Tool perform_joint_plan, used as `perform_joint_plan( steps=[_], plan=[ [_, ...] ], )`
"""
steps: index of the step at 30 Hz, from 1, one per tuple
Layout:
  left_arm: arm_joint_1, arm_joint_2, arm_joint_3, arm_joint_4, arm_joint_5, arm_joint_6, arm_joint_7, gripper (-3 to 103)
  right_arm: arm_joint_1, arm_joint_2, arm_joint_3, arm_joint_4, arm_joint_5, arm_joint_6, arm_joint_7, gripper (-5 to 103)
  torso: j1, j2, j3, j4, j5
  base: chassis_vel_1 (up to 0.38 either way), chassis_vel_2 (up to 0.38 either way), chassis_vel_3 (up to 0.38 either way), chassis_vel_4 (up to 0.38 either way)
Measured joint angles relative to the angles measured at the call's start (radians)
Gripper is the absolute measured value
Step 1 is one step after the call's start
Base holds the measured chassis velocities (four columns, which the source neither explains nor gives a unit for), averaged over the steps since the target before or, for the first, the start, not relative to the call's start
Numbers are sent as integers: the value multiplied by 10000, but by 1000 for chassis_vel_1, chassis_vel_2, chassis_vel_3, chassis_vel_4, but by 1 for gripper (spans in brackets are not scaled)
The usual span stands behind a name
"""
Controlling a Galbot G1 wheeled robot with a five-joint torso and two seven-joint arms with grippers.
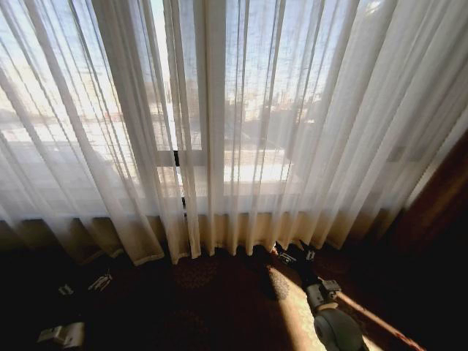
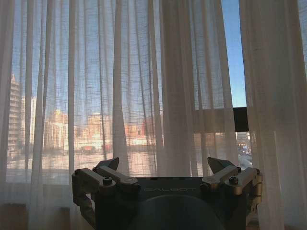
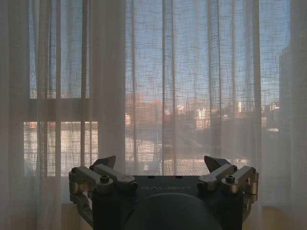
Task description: Open the curtains by pulling them apart, changing their state from closed to fully open.
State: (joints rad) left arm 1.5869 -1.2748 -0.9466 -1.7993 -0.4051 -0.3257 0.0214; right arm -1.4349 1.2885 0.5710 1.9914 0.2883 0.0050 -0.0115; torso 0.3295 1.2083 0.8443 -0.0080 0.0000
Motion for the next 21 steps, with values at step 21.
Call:
perform_joint_plan(
  steps=[21],
  plan=[
    [-4,0,1,0,0,1,1,100,-131,-3,43,190,70,136,-258,100,9,-5,3,-2,2,-263,271,268,-266]
  ],
)
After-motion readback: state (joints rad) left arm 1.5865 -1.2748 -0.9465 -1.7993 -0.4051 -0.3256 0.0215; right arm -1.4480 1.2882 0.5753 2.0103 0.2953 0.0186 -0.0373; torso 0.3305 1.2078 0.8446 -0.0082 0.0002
